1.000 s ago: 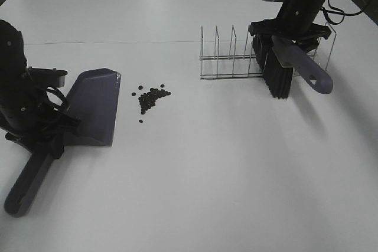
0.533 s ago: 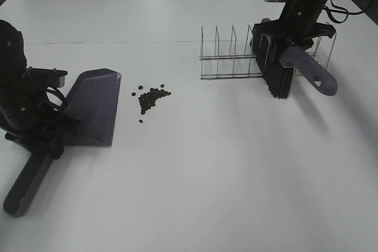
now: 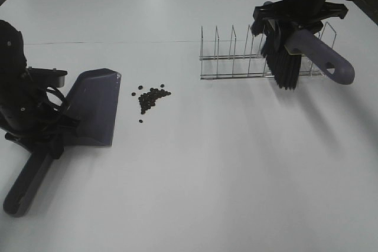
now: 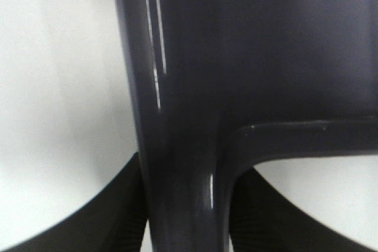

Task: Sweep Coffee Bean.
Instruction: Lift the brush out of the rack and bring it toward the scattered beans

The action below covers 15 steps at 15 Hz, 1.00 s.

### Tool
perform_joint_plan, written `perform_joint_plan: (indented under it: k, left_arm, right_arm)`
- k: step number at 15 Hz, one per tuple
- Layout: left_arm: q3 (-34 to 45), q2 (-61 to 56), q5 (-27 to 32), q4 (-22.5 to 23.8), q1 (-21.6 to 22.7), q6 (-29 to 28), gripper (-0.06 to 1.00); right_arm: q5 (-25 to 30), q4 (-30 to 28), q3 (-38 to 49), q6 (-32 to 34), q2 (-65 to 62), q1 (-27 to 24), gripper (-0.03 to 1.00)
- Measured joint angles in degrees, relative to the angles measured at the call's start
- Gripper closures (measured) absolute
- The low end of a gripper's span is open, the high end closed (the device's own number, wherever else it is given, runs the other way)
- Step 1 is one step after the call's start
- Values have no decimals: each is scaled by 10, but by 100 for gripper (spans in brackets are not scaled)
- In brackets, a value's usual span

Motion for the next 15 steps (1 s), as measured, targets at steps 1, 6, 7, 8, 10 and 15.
perform_joint_plan:
  k: [1,6,7,8,10,15]
  left_arm:
    - [0,0,0,0,0,0,61]
    - [0,0,-3,44,-25,-62,61]
    - [0,0,-3,47,-27,-78,61]
    - [-1,0,-4,49,-28,-88,61]
    - [-14,5,7,49,-28,-95,61]
    - [-53,32,39,51,-28,-89,61]
  right_arm:
    - [0,-8,21,5,-18,13,64]
    - [2,-117,50,36,-53,135,64]
    - [2,-136,52,42,-49,158,64]
    - [2,-160,52,46,-42,180,64]
    - [3,-189,49,50,-21,213,64]
    - [0,-187,-30,44,79,247,64]
